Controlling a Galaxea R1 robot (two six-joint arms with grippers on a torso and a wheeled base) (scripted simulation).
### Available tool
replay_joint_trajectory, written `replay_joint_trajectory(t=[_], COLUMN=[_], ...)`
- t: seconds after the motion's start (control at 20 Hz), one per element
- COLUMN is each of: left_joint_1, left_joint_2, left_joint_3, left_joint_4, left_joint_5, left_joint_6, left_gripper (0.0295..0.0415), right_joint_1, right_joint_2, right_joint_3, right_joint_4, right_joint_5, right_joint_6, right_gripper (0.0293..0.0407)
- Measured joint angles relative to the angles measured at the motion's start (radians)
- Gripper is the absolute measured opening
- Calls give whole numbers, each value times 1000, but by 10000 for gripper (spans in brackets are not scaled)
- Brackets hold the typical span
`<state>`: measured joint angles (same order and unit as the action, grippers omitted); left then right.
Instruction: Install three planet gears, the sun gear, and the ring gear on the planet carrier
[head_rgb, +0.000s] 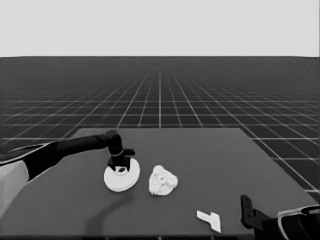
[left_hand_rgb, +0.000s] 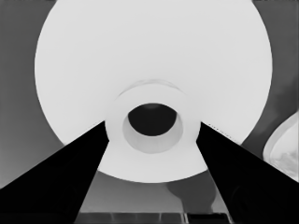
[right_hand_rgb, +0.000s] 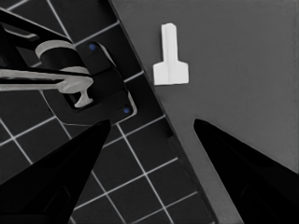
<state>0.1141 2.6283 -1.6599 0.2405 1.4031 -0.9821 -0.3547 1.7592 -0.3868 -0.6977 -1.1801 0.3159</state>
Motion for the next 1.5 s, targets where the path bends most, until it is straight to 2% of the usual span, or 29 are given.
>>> replay_joint_trajectory(t=[0.1, 0.2, 0.3, 0.6, 0.7, 0.85, 1.1, 1.15, 1.25, 1.5], left_joint_1=[0, -115, -165, -187, -158, -144, -141, -105, -63, -45], left_joint_2=[0, -40, -45, -45, 213, 414, 458, 464, 470, 473], left_joint_3=[0, 100, 113, 113, 139, 9, -42, -61, -84, -97], left_joint_4=[0, -94, -133, -154, -111, -98, -95, -56, -19, -2], left_joint_5=[0, 78, 101, 112, 133, 138, 139, 129, 118, 112], left_joint_6=[0, -45, -50, -50, -361, -401, -398, -386, -372, -365], left_gripper=[348, 348, 348, 348, 348, 348, 348, 348, 348, 348], right_joint_1=[0, 0, 0, 0, 0, 0, 0, 0, 0, 0], right_joint_2=[0, 0, 0, 0, 0, 0, 0, 0, 0, 0], right_joint_3=[0, 0, 0, 0, 0, 0, 0, 0, 0, 0], right_joint_4=[0, 0, 0, 0, 0, 0, 0, 0, 0, 0], right_joint_5=[0, 0, 0, 0, 0, 0, 0, 0, 0, 0], right_joint_6=[0, 0, 0, 0, 0, 0, 0, 0, 0, 0], right_gripper=[385, 385, 385, 385, 385, 385, 385, 385, 385, 385])
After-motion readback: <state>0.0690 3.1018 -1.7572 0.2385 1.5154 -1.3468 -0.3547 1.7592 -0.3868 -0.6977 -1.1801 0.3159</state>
